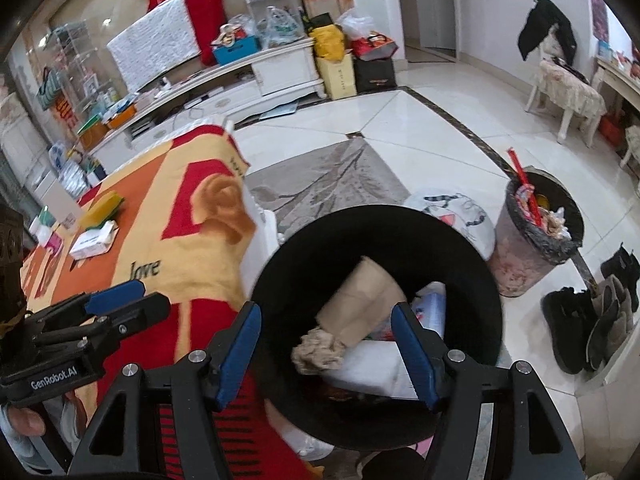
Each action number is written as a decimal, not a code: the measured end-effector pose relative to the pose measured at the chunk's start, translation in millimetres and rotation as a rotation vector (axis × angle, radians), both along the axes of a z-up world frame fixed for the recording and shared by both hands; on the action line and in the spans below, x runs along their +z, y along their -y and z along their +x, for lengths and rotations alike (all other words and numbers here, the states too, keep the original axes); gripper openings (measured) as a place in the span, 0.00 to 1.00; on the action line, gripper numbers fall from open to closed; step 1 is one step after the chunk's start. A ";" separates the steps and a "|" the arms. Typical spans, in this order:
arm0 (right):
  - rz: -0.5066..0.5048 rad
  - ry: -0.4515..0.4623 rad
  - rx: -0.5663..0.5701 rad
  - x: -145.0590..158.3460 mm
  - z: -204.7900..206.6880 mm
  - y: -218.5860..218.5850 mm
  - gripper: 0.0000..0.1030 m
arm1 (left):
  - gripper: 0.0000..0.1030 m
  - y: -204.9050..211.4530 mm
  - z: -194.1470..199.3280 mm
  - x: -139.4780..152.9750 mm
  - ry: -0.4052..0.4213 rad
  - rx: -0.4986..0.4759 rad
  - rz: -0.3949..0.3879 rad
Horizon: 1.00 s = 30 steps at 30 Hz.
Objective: Collect trash
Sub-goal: 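Move both open tools back over the blanket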
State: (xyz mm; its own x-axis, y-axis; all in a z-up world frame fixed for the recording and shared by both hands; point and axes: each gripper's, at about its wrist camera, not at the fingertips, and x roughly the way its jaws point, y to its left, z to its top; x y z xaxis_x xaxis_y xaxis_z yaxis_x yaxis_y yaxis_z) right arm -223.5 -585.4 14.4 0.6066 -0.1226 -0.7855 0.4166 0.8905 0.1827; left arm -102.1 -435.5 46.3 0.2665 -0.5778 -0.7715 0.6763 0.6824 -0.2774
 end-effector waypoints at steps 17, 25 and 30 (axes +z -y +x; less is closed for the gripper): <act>0.015 -0.001 0.147 2.9 45.0 -59.7 0.65 | 0.59 -23.2 126.0 -5.1 -0.012 0.166 -0.020; 0.022 0.012 0.200 6.2 66.7 -76.3 0.67 | 0.59 -26.5 177.9 -19.6 -0.012 0.203 0.042; 0.046 0.010 0.235 2.8 84.9 -89.9 0.67 | 0.59 -62.7 168.1 -16.6 -0.060 0.180 0.060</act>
State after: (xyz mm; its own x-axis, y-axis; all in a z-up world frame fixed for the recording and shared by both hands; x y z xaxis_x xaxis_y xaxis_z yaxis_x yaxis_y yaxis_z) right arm -138.6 -495.5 17.2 0.6223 0.0586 -0.7806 0.1966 0.9535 0.2283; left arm 66.0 -372.8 29.7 0.3141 -0.4774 -0.8206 0.5257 0.8073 -0.2684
